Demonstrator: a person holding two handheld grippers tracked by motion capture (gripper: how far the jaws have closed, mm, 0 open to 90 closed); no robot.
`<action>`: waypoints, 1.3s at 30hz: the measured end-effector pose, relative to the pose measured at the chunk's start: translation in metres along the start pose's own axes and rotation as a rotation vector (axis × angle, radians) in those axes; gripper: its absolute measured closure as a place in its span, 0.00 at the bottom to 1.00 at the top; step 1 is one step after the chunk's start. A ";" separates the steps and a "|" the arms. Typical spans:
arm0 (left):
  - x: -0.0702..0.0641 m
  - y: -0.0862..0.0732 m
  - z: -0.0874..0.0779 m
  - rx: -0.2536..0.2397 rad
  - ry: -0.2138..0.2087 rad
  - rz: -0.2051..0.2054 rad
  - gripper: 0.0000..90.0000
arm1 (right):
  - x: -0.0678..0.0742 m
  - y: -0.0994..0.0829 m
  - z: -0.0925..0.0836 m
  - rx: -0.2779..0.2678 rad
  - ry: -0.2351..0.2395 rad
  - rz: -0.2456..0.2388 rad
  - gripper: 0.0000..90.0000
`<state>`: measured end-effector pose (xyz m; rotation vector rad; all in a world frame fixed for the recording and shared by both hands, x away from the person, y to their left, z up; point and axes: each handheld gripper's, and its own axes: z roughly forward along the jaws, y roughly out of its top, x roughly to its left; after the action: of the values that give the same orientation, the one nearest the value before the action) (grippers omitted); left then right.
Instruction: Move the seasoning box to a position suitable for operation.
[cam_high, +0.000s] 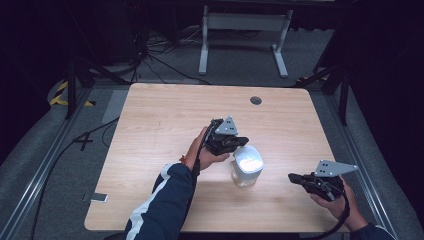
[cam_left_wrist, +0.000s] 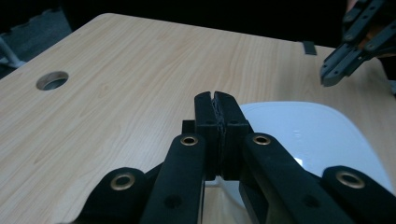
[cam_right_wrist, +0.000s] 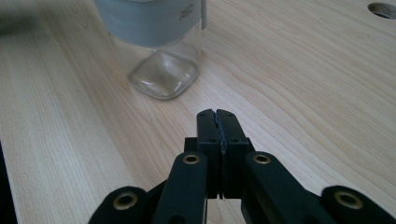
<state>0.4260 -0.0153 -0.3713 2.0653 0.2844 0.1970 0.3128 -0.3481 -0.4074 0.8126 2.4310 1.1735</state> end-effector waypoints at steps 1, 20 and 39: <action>-0.001 0.001 0.000 0.014 -0.003 0.014 0.99 | 0.001 0.001 0.001 0.004 0.002 -0.005 0.99; 0.001 -0.004 0.004 0.041 0.010 0.005 1.00 | 0.014 0.039 0.011 -0.034 0.052 -0.047 1.00; 0.005 -0.007 0.005 0.028 0.005 -0.017 0.99 | 0.032 0.073 0.038 -0.008 0.101 -0.100 1.00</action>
<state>0.4316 -0.0145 -0.3801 2.0893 0.3097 0.1884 0.3332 -0.2687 -0.3739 0.6353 2.5144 1.2127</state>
